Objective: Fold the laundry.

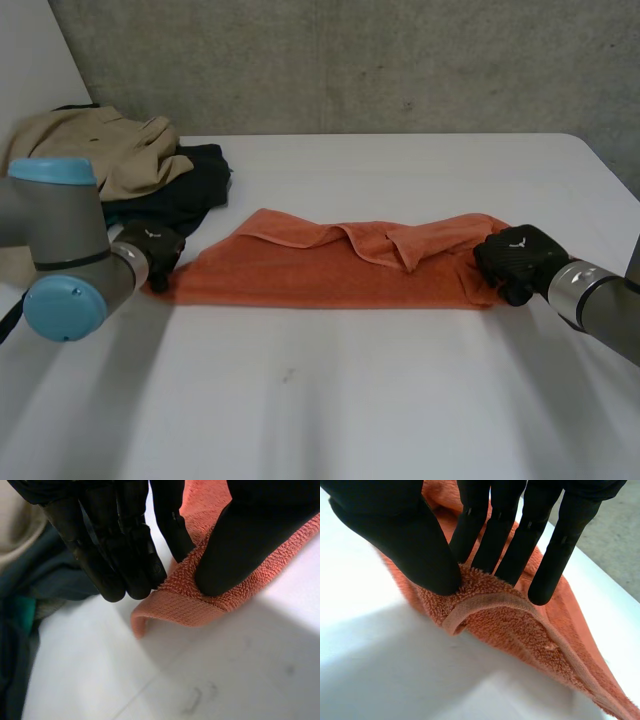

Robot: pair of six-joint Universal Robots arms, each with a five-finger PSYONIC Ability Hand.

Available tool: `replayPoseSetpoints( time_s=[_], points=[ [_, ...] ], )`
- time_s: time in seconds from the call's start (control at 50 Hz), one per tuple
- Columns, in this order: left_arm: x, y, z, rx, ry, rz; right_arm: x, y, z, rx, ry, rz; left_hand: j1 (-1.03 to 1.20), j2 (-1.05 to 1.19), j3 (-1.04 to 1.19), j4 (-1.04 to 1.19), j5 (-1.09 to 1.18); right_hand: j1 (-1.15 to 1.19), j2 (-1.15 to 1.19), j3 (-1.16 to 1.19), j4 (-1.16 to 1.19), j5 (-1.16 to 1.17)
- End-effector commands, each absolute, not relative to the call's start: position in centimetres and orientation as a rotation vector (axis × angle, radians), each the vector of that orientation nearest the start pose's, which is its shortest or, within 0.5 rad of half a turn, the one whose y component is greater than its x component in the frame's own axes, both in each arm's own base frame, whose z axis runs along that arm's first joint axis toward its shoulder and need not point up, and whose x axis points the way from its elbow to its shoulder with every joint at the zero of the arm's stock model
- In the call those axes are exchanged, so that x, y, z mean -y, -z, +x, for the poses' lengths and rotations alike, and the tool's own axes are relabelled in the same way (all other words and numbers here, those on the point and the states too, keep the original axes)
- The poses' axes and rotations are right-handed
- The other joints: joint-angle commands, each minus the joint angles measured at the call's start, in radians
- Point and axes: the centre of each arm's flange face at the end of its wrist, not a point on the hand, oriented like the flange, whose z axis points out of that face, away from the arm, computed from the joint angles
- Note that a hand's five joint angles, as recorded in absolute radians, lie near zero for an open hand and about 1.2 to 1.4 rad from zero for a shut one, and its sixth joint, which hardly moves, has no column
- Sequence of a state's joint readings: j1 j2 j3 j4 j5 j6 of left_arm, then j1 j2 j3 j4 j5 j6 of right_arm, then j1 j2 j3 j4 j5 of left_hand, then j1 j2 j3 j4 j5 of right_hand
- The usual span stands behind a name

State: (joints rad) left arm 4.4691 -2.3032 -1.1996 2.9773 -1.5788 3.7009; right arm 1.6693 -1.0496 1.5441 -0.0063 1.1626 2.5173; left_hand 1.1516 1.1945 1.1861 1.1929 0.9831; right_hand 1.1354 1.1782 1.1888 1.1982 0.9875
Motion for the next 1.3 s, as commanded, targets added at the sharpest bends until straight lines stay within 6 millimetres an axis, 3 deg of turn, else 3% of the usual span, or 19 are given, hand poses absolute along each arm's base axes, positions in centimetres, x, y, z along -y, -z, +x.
replayPoseSetpoints(
  time_s=[0.02, 0.08, 0.12, 0.2, 0.28, 0.34, 0.44, 0.54, 0.58, 0.68, 0.78, 0.94, 1.0, 1.04, 1.06, 1.08, 1.14, 1.2, 1.3],
  points=[
    [36.1, -17.7, -22.5, -2.315, 1.622, 0.946, 28.5, -14.6, 20.9, -2.298, 1.449, -1.327, 0.245, 0.202, 0.21, 0.203, 0.239, 0.261, 0.218, 0.207, 0.198, 0.234],
    [36.3, -19.5, -22.9, -2.269, 1.719, 0.914, 25.7, -14.2, 21.7, -2.268, 1.343, -1.388, 0.245, 0.202, 0.21, 0.203, 0.239, 0.261, 0.218, 0.207, 0.198, 0.234],
    [36.3, -21.5, -23.8, -2.216, 1.818, 0.896, 22.5, -13.7, 23.0, -2.202, 1.248, -1.457, 0.245, 0.202, 0.21, 0.203, 0.239, 0.261, 0.218, 0.207, 0.198, 0.234],
    [35.7, -24.4, -25.7, -2.142, 1.958, 0.892, 19.0, -14.0, 24.6, -2.095, 1.209, -1.511, 0.245, 0.202, 0.21, 0.203, 0.239, 0.261, 0.218, 0.207, 0.198, 0.234],
    [34.8, -27.2, -27.4, -2.08, 2.068, 0.878, 20.3, -17.0, 25.3, -2.058, 1.413, -1.422, 0.245, 0.202, 0.21, 0.203, 0.239, 0.185, 0.142, 0.132, 0.122, 0.158],
    [33.7, -29.6, -28.2, -2.038, 2.145, 0.85, 22.3, -20.3, 24.7, -2.054, 1.607, -1.285, 0.245, 0.202, 0.21, 0.203, 0.239, -0.319, -0.362, -0.372, -0.382, -0.346],
    [31.5, -32.8, -29.0, -1.983, 2.236, 0.847, 23.4, -24.8, 24.6, -1.978, 1.801, -1.162, 0.245, 0.202, 0.21, 0.203, 0.239, -0.925, -0.968, -0.978, -0.988, -0.951],
    [28.6, -36.2, -29.3, -1.91, 2.345, 0.879, 23.8, -28.3, 25.5, -1.895, 1.92, -1.083, 0.245, 0.202, 0.21, 0.203, 0.239, -0.961, -1.004, -1.014, -1.024, -0.988],
    [27.9, -36.9, -29.3, -1.898, 2.368, 0.894, 24.4, -28.6, 25.9, -1.893, 1.932, -1.058, 0.245, 0.202, 0.21, 0.203, 0.239, -0.961, -1.004, -1.014, -1.024, -0.988],
    [25.4, -38.7, -29.4, -1.852, 2.446, 0.947, 26.9, -27.8, 28.7, -1.919, 1.906, -0.945, 0.245, 0.202, 0.21, 0.203, 0.239, -0.961, -1.004, -1.014, -1.024, -0.988],
    [22.9, -39.7, -29.9, -1.815, 2.512, 1.026, 29.8, -23.4, 32.1, -2.101, 1.723, -0.728, 0.245, 0.202, 0.21, 0.203, 0.239, -0.961, -1.004, -1.014, -1.024, -0.988],
    [22.2, -39.5, -30.2, -1.812, 2.514, 1.05, 30.0, -17.0, 36.8, -2.183, 1.242, -0.553, 0.245, 0.202, 0.21, 0.203, 0.239, -0.956, -0.999, -1.009, -1.019, -0.982],
    [22.5, -39.3, -30.0, -1.817, 2.505, 1.043, 30.1, -16.2, 37.8, -2.17, 1.176, -0.529, 0.245, 0.202, 0.21, 0.203, 0.239, -0.797, -0.84, -0.85, -0.86, -0.824],
    [22.8, -39.1, -29.9, -1.822, 2.497, 1.039, 30.9, -15.7, 38.4, -2.143, 1.18, -0.506, 0.245, 0.202, 0.21, 0.203, 0.239, -0.528, -0.571, -0.581, -0.591, -0.554],
    [22.9, -39.2, -29.8, -1.821, 2.496, 1.034, 31.2, -15.6, 38.5, -2.136, 1.188, -0.501, 0.245, 0.202, 0.21, 0.203, 0.239, -0.314, -0.357, -0.368, -0.377, -0.341],
    [23.1, -39.2, -29.8, -1.821, 2.495, 1.031, 32.0, -16.0, 38.6, -2.115, 1.227, -0.495, 0.245, 0.202, 0.21, 0.203, 0.239, 0.22, 0.177, 0.166, 0.157, 0.193],
    [23.5, -39.2, -29.8, -1.812, 2.498, 1.023, 33.8, -18.3, 38.3, -2.047, 1.364, -0.49, 0.245, 0.202, 0.21, 0.203, 0.239, 0.261, 0.218, 0.207, 0.198, 0.234],
    [24.6, -39.6, -29.5, -1.776, 2.504, 0.99, 36.3, -24.0, 37.3, -1.884, 1.68, -0.549, 0.245, 0.202, 0.21, 0.203, 0.239, 0.261, 0.218, 0.207, 0.198, 0.234],
    [27.3, -41.1, -28.9, -1.655, 2.539, 0.868, 36.8, -34.5, 35.4, -1.561, 2.262, -0.722, 0.245, 0.202, 0.21, 0.203, 0.239, 0.261, 0.218, 0.207, 0.198, 0.234]
  ],
)
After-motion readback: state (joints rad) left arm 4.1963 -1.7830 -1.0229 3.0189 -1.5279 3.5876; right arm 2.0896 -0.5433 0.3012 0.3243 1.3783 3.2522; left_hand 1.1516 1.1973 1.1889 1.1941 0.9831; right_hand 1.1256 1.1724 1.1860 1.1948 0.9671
